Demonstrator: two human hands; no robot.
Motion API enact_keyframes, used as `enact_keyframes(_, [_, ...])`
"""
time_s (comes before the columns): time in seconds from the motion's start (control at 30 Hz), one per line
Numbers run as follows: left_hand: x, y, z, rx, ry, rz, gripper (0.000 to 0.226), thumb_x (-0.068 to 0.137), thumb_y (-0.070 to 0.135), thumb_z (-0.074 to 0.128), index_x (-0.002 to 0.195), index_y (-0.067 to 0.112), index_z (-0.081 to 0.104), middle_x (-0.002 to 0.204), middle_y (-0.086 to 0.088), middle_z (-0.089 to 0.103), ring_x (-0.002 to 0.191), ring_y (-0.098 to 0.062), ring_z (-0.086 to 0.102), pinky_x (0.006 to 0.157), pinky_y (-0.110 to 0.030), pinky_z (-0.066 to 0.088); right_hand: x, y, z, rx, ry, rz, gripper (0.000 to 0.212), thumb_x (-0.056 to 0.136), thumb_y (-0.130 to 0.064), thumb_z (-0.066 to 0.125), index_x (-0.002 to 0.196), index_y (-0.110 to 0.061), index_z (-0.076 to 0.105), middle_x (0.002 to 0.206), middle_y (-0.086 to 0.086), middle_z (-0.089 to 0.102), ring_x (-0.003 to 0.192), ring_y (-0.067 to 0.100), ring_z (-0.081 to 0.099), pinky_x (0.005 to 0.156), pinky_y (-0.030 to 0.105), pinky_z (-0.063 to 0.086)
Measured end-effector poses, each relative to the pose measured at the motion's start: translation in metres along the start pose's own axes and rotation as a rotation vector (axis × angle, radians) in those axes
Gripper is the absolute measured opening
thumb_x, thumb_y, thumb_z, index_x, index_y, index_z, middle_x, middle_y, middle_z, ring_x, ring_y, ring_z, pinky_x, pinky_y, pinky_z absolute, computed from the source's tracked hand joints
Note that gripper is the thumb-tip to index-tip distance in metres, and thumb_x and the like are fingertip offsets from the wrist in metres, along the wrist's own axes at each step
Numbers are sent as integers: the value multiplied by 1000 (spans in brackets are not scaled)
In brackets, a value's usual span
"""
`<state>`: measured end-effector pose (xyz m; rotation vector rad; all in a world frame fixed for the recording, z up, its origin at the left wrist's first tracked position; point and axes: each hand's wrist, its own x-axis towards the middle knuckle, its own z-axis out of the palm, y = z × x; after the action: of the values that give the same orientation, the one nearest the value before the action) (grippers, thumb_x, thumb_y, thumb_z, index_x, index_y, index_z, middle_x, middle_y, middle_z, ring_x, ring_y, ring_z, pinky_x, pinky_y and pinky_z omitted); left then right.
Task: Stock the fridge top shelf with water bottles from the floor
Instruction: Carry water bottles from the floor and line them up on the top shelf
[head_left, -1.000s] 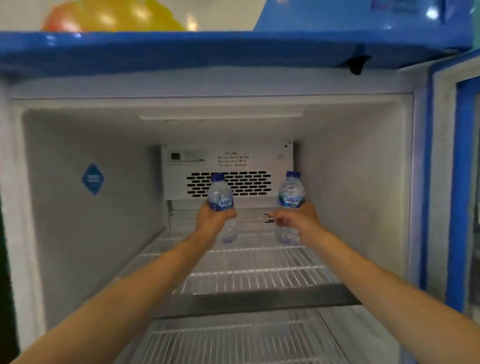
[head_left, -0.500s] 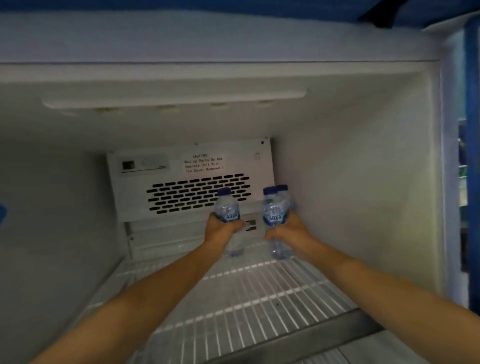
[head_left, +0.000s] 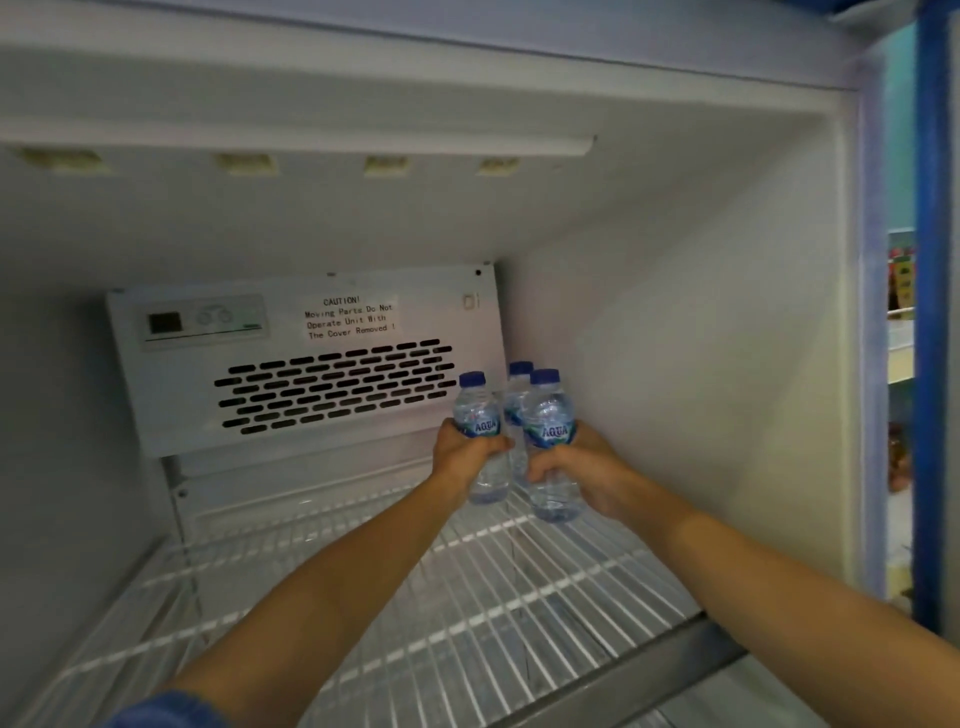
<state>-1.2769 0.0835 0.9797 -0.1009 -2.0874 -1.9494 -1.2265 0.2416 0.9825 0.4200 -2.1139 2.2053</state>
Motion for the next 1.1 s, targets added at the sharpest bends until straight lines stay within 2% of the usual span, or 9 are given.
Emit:
enact_keyframes(0.17, [4, -3, 4, 2, -29, -6, 73, 44, 21, 90, 111, 10, 62, 102, -6, 72, 93, -21, 70, 86, -40, 57, 0, 2, -8, 0, -95, -3, 49, 64, 17, 62, 110, 3, 65, 98, 19, 69, 89, 27, 66, 72, 33, 57])
enact_keyframes(0.27, [2, -1, 4, -4, -71, 4, 64, 54, 12, 88, 113, 9, 61, 106, -7, 71, 95, -21, 69, 88, -38, 56, 0, 3, -7, 11, -105, -12, 52, 61, 14, 64, 111, 1, 66, 107, 23, 69, 98, 33, 66, 83, 41, 56])
enact_keyframes(0.4, [-1, 2, 6, -29, -90, 53, 43, 65, 2, 82, 102, 14, 64, 104, -10, 71, 94, -23, 68, 83, -33, 55, -1, 3, -6, 15, -102, -18, 49, 61, 15, 63, 108, -2, 68, 105, 20, 70, 93, 28, 66, 80, 38, 56])
enact_keyframes(0.5, [-2, 1, 7, -43, -96, 73, 39, 69, 1, 79, 101, 15, 62, 100, -6, 70, 88, -18, 67, 75, -26, 55, -1, 2, -7, 12, -109, -19, 49, 62, 16, 63, 107, -2, 68, 101, 17, 71, 91, 26, 66, 75, 33, 57])
enact_keyframes(0.63, [-1, -1, 10, -41, -82, 79, 55, 67, 7, 82, 117, 9, 58, 108, -7, 69, 97, -19, 66, 81, -30, 56, -2, 1, -6, 0, -107, -29, 47, 65, 19, 60, 106, -3, 68, 99, 15, 71, 87, 23, 66, 69, 30, 56])
enact_keyframes(0.77, [-4, 2, 7, -13, -120, 56, 52, 69, 8, 82, 116, 7, 60, 107, -8, 69, 97, -22, 67, 81, -31, 56, -4, 1, -7, -9, -129, -39, 47, 64, 17, 60, 106, -2, 68, 101, 16, 72, 90, 24, 67, 70, 30, 56])
enact_keyframes(0.87, [-7, 4, 1, 63, -197, -26, 78, 55, 17, 90, 125, 7, 54, 116, -11, 67, 108, -28, 64, 92, -41, 53, -5, 2, -6, 6, -116, -38, 50, 58, 13, 63, 106, -2, 68, 103, 17, 72, 93, 28, 67, 70, 32, 56])
enact_keyframes(1.0, [-33, 22, -12, 242, -135, -112, 84, 73, -4, 72, 141, 5, 25, 135, -11, 47, 123, -27, 47, 89, -31, 42, -8, 1, 3, 16, -70, -64, 51, 58, 10, 67, 107, -2, 67, 105, 21, 70, 101, 37, 66, 81, 42, 57])
enact_keyframes(1.1, [-59, 37, -21, 419, -74, 15, 76, 78, -8, 64, 142, 5, 25, 132, -14, 45, 116, -25, 47, 89, -29, 42, -15, -2, 22, 60, -86, -98, 45, 68, 13, 69, 109, -4, 66, 107, 22, 69, 99, 32, 67, 84, 41, 57])
